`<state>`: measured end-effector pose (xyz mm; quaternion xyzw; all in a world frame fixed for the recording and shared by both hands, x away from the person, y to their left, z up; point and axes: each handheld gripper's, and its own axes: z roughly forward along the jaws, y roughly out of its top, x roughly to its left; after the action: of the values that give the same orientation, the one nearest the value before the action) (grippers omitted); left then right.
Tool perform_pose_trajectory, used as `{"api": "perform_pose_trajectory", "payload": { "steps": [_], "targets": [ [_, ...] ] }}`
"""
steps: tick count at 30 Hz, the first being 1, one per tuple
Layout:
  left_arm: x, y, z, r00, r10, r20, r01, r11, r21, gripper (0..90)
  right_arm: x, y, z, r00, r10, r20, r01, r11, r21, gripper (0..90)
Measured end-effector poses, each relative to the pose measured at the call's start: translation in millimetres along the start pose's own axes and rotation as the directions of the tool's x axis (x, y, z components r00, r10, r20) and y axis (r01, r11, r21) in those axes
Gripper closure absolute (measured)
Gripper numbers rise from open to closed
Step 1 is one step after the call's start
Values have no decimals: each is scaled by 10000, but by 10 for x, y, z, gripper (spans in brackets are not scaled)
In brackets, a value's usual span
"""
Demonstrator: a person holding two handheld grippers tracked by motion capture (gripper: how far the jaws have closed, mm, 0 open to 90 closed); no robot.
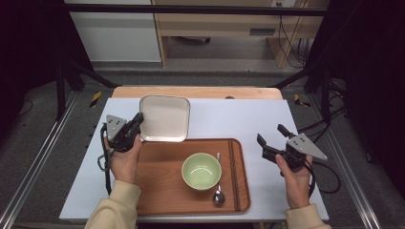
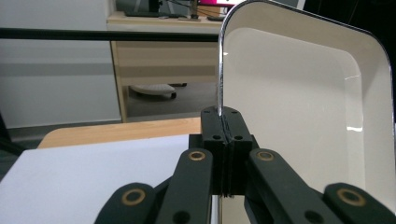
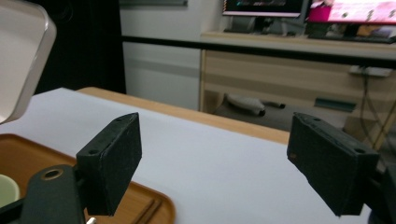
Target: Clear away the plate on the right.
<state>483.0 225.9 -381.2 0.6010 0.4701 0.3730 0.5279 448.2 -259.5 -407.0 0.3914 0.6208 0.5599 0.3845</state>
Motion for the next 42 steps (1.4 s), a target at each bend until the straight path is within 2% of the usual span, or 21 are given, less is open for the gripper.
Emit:
{"api": "perform_pose_trajectory", "payload": {
  "steps": [2, 5, 10, 14, 18, 21, 25, 29, 33, 36, 37, 39, 42],
  "targets": [
    [46, -14, -56, 9999, 47, -164, -45, 9999, 124, 893, -50, -45, -123, 9998, -124, 171, 127, 9998, -178, 182],
    [129, -54, -113, 9994, -250, -253, 260, 9989, 388, 893, -109, -153, -276, 9981, -409, 466, 413, 9991, -95, 183],
    [169, -146, -211, 9989, -258, -400, 292, 9958, 864, 893, -208, -299, -409, 9980, 2, 631, -14, 9998, 190, 183],
    [165, -278, -283, 9985, -373, -401, 418, 9922, 1176, 892, -262, -318, -414, 9962, 210, 848, -230, 9995, 231, 183],
    [185, -446, -349, 9970, -608, -476, 671, 9869, 1464, 892, -248, -323, -414, 9960, 146, 882, -174, 9994, 314, 183],
    [189, -531, -387, 9968, -633, -489, 709, 9825, 1724, 893, -235, -322, -408, 9958, 206, 890, -234, 9993, 302, 183],
    [188, -633, -528, 9959, -706, -563, 808, 9753, 2055, 892, -244, -331, -399, 9956, 139, 930, -177, 9990, 405, 183],
    [190, -738, -626, 9919, -1138, -570, 1237, 9668, 2237, 892, -270, -340, -400, 9948, 179, 1006, -229, 9986, 482, 183],
    [126, -808, -653, 9916, -1199, -481, 1281, 9607, 2463, 892, -256, -340, -382, 9951, 222, 960, -272, 9983, 517, 183],
    [82, -862, -656, 9876, -1525, -384, 1572, 9532, 2582, 892, -243, -345, -374, 9958, 191, 898, -245, 9979, 596, 183],
    [72, -876, -654, 9870, -1565, -374, 1608, 9529, 2570, 892, -247, -347, -372, 9959, 187, 884, -241, 9979, 601, 183],
    [54, -903, -651, 9818, -1864, -363, 1893, 9452, 2660, 891, -254, -349, -373, 9960, 193, 871, -250, 9976, 649, 183],
    [40, -919, -646, 9807, -1912, -405, 1949, 9414, 2753, 890, -264, -358, -374, 9963, 246, 820, -304, 9970, 706, 183]
  ]
}}
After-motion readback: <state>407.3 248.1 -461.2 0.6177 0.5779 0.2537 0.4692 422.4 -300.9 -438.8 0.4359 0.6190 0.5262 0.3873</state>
